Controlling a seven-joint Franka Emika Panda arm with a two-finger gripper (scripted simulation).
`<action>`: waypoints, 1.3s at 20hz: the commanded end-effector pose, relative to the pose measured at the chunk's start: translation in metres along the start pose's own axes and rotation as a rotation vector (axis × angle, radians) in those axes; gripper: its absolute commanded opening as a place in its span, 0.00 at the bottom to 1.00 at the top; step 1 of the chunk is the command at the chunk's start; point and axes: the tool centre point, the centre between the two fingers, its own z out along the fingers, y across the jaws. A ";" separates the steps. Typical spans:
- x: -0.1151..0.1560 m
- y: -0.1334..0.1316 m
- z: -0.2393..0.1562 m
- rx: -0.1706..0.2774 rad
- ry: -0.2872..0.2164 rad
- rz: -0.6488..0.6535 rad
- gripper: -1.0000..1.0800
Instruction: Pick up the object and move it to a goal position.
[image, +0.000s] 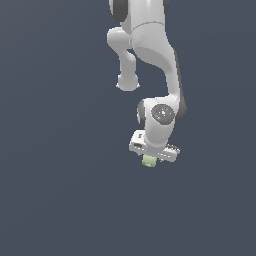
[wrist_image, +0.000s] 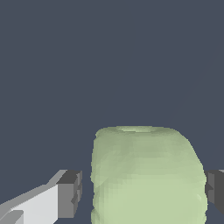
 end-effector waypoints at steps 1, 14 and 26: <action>0.000 0.000 0.008 0.001 0.001 0.001 0.96; 0.001 -0.001 0.010 0.001 0.001 0.001 0.00; -0.005 0.007 -0.011 0.001 0.001 0.001 0.00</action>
